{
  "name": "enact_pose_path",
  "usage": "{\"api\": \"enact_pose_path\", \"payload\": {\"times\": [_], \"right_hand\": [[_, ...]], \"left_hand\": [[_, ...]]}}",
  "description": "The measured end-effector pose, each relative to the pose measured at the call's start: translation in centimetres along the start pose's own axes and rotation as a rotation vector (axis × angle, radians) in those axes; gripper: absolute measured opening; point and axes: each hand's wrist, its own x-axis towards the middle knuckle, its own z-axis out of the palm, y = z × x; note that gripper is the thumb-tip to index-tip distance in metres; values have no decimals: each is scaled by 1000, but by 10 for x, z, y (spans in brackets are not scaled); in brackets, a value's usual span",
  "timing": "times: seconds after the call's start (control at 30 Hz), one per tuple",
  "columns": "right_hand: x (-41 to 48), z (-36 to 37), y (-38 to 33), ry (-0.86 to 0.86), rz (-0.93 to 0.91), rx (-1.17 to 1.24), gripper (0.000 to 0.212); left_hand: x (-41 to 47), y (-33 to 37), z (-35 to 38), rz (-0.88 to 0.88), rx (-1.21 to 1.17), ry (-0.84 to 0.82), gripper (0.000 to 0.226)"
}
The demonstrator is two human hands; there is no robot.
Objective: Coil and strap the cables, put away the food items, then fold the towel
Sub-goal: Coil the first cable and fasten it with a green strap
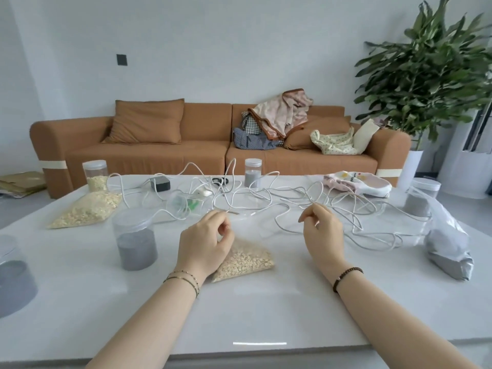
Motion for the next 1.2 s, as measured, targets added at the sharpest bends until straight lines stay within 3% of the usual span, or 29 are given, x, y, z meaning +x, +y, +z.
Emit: {"api": "enact_pose_path", "payload": {"times": [0.13,0.23,0.43,0.57,0.67,0.8,0.87,1.03,1.2], "right_hand": [[10,-49,34,-106,-135,-411,21],[11,-90,66,-78,-105,-575,21],[19,-102,77,-101,-30,-635,14],[34,-98,75,-218,-64,-663,15],[48,-91,69,-341,-117,-686,13],[46,-79,73,-385,-75,-827,22],[43,-79,76,-370,-52,-880,23],[41,-79,83,-375,-114,-968,16],[47,-75,88,-100,-315,-760,15]], "left_hand": [[12,-7,7,39,19,-52,12],[16,-8,14,88,28,-72,13],[34,-4,25,194,66,-78,14],[58,20,19,73,-14,-46,16],[78,59,19,74,6,-130,15],[62,88,36,219,76,-123,14],[51,84,38,291,138,-50,13],[52,70,29,226,105,14,14],[53,64,31,197,101,-15,15]]}}
